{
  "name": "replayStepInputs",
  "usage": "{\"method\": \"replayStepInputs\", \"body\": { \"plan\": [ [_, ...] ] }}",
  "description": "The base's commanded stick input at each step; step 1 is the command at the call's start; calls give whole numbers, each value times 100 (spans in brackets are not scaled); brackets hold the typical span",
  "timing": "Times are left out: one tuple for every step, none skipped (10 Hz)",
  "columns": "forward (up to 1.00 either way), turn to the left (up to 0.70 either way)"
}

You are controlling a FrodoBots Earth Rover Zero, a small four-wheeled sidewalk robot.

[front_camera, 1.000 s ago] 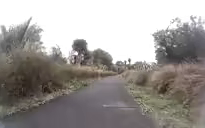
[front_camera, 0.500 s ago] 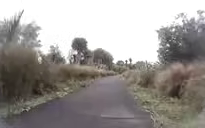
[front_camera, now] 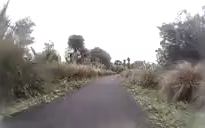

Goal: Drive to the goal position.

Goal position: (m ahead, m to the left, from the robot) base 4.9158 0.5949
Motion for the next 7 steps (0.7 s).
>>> {"method": "replayStepInputs", "body": {
  "plan": [
    [85, 0],
    [85, 0],
    [85, 0],
    [85, 0],
    [85, 0],
    [85, -2],
    [85, -9]
  ]
}}
